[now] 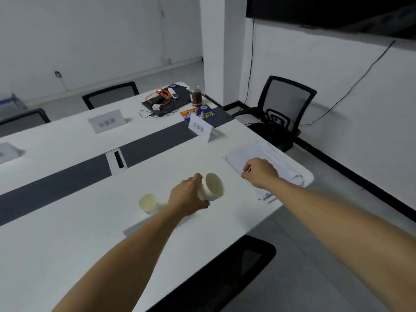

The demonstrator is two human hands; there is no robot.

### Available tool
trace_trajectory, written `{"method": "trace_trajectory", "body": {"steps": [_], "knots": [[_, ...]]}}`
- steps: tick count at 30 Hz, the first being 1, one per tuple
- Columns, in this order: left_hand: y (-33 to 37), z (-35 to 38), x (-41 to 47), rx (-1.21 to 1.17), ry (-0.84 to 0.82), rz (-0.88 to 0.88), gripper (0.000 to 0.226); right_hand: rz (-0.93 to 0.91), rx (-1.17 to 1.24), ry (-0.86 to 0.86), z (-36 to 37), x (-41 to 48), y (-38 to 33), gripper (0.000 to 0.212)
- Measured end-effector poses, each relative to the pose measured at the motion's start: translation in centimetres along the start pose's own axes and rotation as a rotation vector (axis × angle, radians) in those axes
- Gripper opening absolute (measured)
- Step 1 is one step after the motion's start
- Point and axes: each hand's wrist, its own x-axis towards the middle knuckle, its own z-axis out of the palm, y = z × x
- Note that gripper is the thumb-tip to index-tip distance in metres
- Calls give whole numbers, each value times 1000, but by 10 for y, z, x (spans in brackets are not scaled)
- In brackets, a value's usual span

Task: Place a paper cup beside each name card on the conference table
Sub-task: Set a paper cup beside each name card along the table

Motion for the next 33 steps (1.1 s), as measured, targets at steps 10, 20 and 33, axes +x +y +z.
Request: {"method": "trace_trajectory", "body": {"steps": [10, 20, 33], "knots": [[208, 85, 75, -39, -56, 140, 60, 74, -12, 56, -123, 26, 204, 14], [295, 122, 202, 11, -70, 190, 58, 158, 15, 64, -171, 116, 304, 11], [340, 113, 401, -41, -22, 99, 68, 22, 26, 22, -261, 332, 309, 16]]}}
